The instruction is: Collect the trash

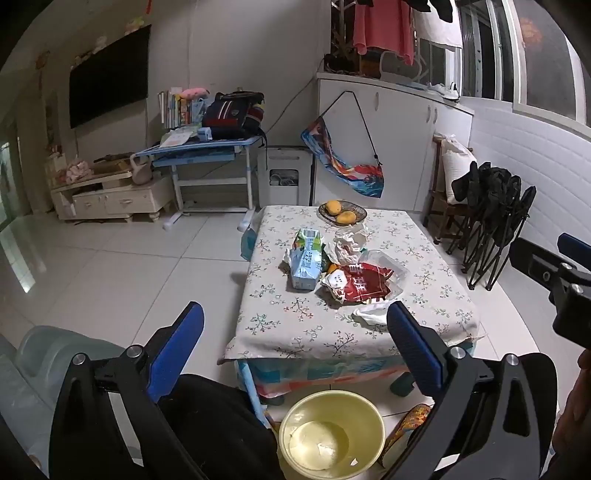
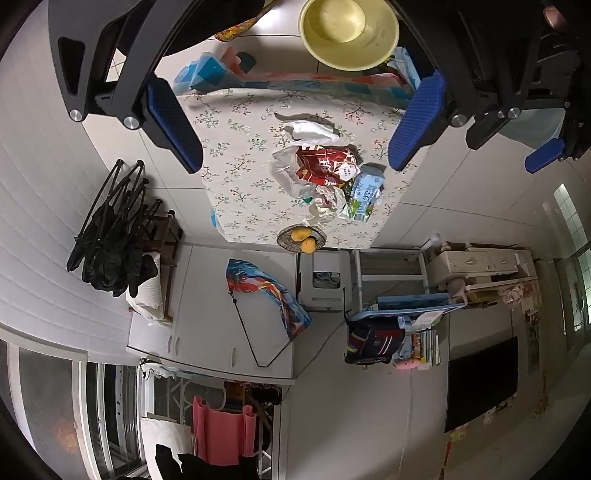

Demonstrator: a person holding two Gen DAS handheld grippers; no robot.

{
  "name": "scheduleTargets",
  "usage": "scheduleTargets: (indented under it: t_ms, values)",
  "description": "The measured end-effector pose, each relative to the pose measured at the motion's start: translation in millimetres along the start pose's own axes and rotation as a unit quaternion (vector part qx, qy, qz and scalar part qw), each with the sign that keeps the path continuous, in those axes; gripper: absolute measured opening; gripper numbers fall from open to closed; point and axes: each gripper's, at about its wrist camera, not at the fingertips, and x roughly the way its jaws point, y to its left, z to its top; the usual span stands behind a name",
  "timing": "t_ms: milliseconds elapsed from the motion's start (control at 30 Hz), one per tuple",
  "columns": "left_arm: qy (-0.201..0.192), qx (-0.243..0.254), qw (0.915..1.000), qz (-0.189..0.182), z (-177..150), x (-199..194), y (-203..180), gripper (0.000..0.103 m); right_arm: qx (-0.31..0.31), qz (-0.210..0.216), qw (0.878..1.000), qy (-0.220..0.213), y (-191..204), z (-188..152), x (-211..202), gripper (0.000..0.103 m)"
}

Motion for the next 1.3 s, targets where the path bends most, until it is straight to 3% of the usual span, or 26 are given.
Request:
scheduleTargets:
  t_ms: [800, 1300]
  values:
    - [0.004, 0.018, 0.9989, 0.043, 6, 1, -6, 0.096, 0.028, 0.048, 0.996, -0.065, -7, -8, -14, 0.096]
    - [0.003, 0.019, 0.9989, 0.042, 7, 2, -7, 0.096, 0.033, 0.046, 0.996, -0.067, -11, -9, -13, 0.096]
